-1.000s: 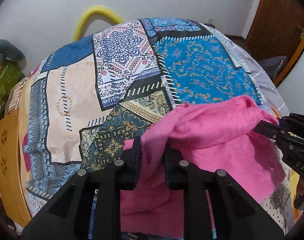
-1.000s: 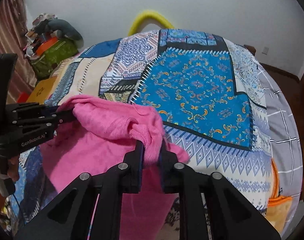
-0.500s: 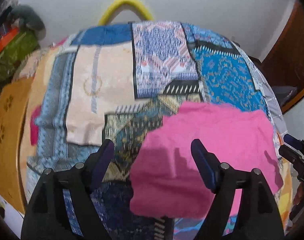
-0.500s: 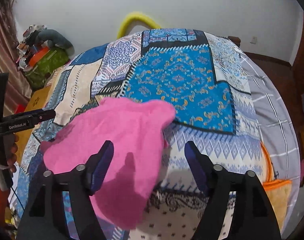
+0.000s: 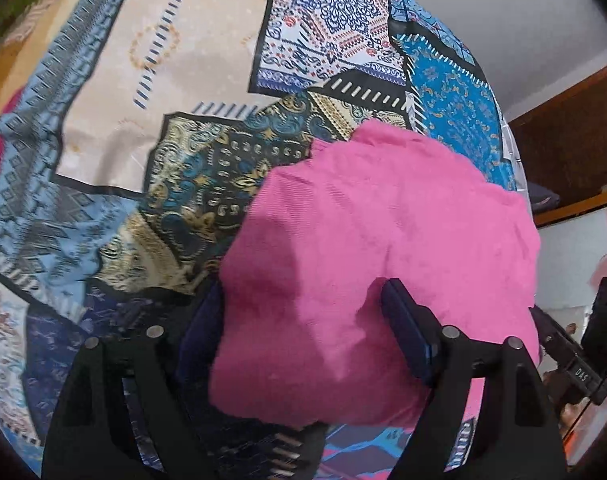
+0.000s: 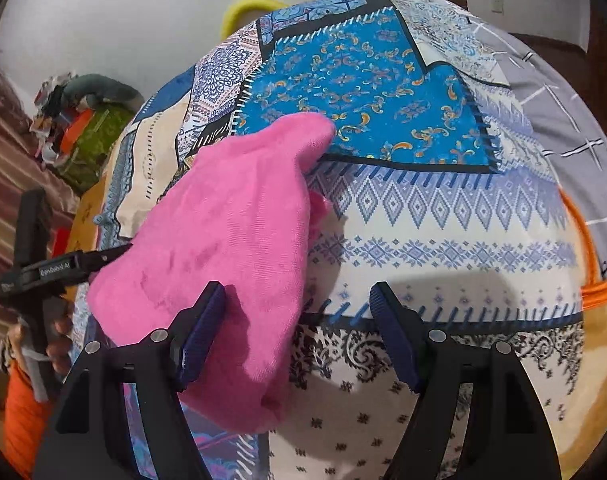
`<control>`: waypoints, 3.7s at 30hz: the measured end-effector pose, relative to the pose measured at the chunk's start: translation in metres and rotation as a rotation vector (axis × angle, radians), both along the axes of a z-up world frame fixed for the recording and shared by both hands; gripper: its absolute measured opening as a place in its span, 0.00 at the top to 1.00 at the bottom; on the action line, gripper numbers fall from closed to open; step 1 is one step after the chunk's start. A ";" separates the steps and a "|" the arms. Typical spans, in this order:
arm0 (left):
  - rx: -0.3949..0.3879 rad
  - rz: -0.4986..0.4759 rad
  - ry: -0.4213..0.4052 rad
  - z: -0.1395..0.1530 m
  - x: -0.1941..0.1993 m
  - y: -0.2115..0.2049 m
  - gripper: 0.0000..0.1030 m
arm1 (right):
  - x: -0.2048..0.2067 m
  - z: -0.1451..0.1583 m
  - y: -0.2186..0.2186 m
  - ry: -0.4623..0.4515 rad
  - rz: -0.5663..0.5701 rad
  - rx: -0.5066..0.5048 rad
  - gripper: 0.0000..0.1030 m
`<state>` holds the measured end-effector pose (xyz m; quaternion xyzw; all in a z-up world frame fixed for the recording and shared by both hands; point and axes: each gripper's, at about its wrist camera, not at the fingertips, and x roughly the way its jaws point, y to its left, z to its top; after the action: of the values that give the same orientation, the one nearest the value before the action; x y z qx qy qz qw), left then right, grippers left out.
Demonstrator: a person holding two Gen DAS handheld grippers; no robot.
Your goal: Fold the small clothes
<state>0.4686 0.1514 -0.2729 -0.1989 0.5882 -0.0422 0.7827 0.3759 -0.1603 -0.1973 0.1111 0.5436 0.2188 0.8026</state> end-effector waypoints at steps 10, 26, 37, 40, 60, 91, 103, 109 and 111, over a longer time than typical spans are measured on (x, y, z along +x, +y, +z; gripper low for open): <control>-0.074 -0.050 -0.026 -0.004 0.007 -0.018 0.21 | 0.001 -0.007 0.025 -0.029 0.050 0.036 0.33; -0.044 -0.064 -0.124 0.029 -0.010 -0.026 0.80 | -0.014 0.016 0.044 -0.122 0.098 0.034 0.89; 0.012 -0.083 -0.289 0.113 -0.055 -0.029 0.82 | -0.044 0.078 0.053 -0.235 0.126 0.022 0.90; 0.021 -0.073 -0.320 0.132 -0.071 -0.023 0.82 | -0.058 0.098 0.058 -0.272 0.137 0.023 0.90; 0.093 0.038 -0.347 0.156 -0.202 0.061 0.82 | -0.143 0.119 0.128 -0.269 0.260 0.083 0.90; 0.292 0.106 -0.255 0.094 -0.276 0.104 0.81 | -0.186 0.096 0.092 -0.326 0.205 -0.122 0.89; 0.357 0.040 -0.627 0.227 -0.357 0.032 0.81 | -0.277 0.207 0.095 -0.663 0.208 0.021 0.89; 0.360 0.046 -0.812 0.274 -0.407 0.001 0.78 | -0.327 0.242 0.093 -0.792 0.213 0.090 0.87; 0.369 0.052 -0.866 0.284 -0.422 -0.007 0.71 | -0.341 0.248 0.093 -0.824 0.217 0.108 0.74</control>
<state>0.0463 0.1442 0.0110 -0.0352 0.2002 0.0037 0.9791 0.0346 -0.0677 0.0509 -0.0017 0.1738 0.3563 0.9180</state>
